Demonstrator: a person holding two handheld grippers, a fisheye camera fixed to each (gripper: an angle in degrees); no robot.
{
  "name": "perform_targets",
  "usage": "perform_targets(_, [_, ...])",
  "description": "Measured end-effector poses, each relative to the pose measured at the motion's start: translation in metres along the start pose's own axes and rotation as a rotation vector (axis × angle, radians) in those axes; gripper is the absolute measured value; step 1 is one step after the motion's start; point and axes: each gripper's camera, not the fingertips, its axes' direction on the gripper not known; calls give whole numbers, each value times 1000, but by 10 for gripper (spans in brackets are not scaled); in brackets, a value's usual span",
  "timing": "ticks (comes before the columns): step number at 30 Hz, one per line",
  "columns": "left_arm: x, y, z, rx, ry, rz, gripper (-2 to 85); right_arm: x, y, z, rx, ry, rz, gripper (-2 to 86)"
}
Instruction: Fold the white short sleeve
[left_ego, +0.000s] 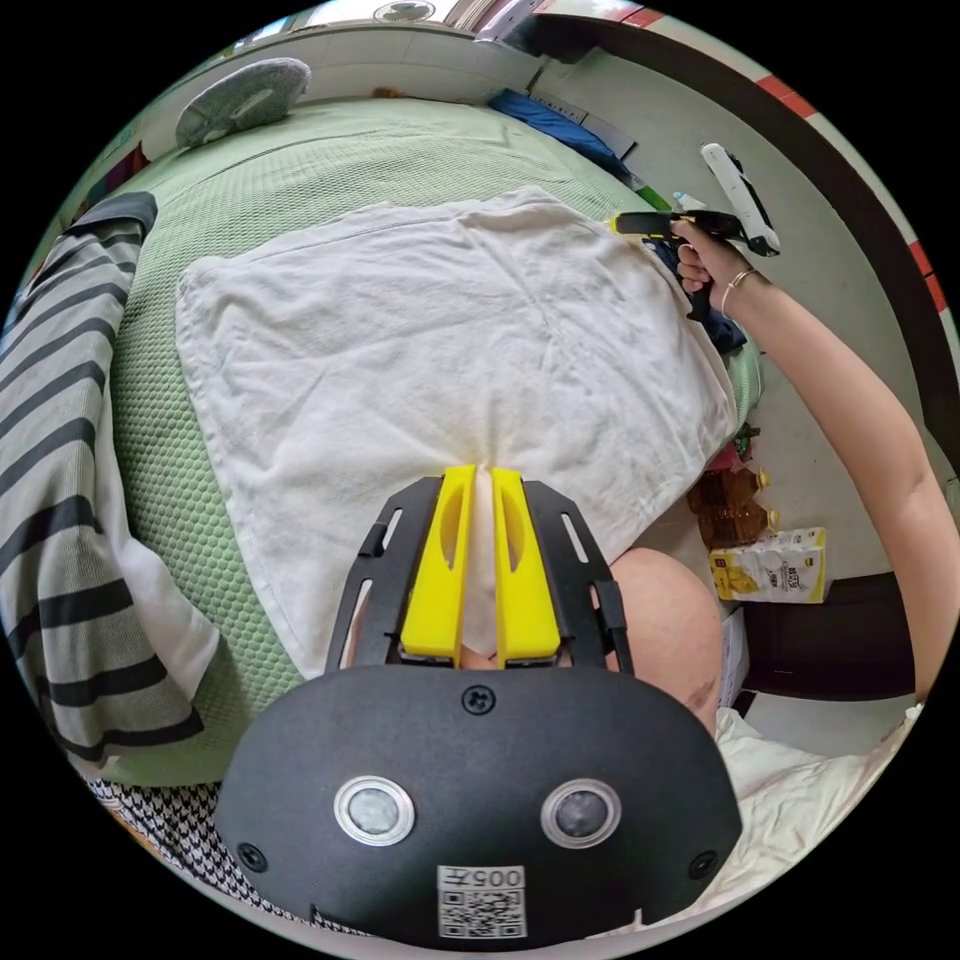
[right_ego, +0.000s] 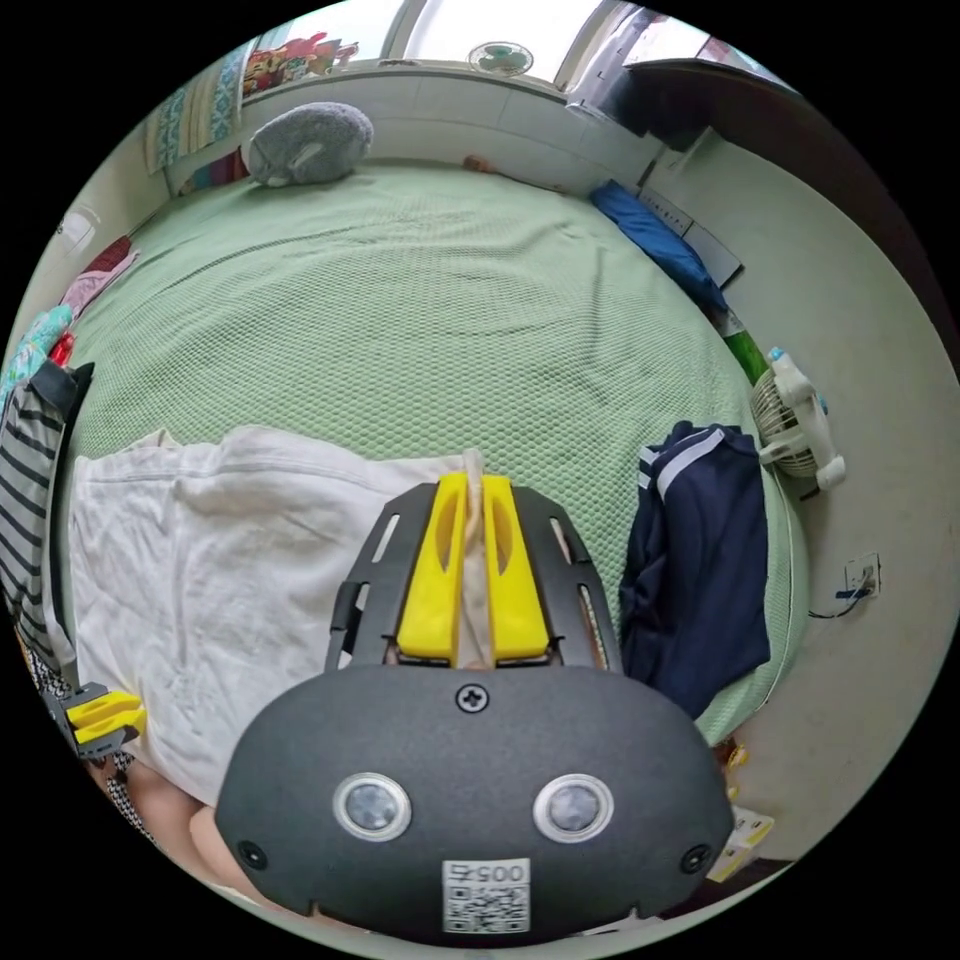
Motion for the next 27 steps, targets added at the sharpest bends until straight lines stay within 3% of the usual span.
perform_targets(16, [-3, 7, -36, 6, -77, 28, 33, 12, 53, -109, 95, -112, 52, -13])
perform_targets(21, [-24, 16, -68, 45, -31, -77, 7, 5, 81, -150, 133, -128, 2, -13])
perform_targets(27, [-62, 15, -110, 139, -163, -162, 54, 0, 108, -176, 122, -140, -36, -13])
